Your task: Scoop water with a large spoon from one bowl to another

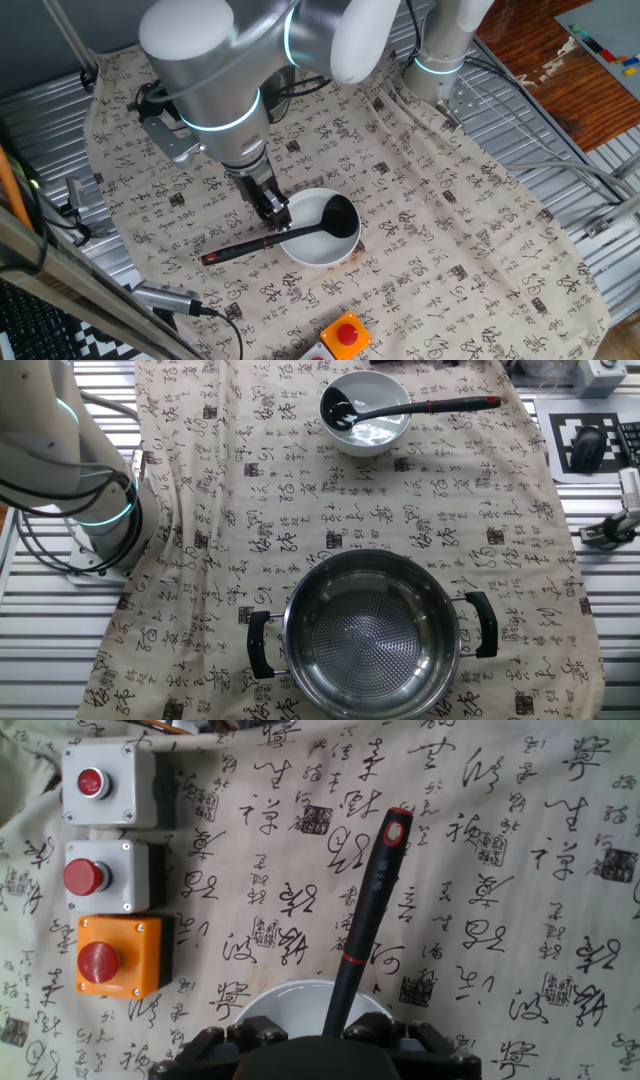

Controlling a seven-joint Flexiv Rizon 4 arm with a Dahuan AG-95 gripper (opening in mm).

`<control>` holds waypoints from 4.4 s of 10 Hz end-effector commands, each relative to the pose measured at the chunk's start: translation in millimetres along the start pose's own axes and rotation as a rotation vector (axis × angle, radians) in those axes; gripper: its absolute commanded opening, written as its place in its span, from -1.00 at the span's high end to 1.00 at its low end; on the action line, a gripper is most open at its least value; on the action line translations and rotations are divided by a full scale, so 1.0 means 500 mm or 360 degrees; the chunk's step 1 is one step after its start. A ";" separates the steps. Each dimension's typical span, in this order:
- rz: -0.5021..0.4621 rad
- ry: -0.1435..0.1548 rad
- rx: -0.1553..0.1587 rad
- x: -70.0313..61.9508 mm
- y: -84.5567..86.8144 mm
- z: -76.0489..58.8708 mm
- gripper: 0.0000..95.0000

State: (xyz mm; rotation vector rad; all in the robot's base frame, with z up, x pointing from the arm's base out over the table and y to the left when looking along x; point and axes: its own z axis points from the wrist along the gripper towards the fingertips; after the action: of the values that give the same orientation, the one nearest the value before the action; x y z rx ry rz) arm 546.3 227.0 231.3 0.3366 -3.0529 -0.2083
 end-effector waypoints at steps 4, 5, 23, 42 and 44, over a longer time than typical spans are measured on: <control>0.0086 0.0017 0.0107 0.000 -0.001 0.001 0.20; 0.0094 0.0017 0.0112 0.000 -0.001 0.001 0.20; 0.0333 -0.0067 0.0064 -0.048 -0.093 0.103 -0.20; 0.0345 -0.0133 0.0039 -0.093 -0.082 0.179 -0.20; 0.0348 -0.0176 -0.0002 -0.102 -0.095 0.196 -0.20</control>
State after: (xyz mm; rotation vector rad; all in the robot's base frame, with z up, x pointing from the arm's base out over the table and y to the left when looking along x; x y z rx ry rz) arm 596.2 204.3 126.1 -0.0155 -3.1734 -0.2138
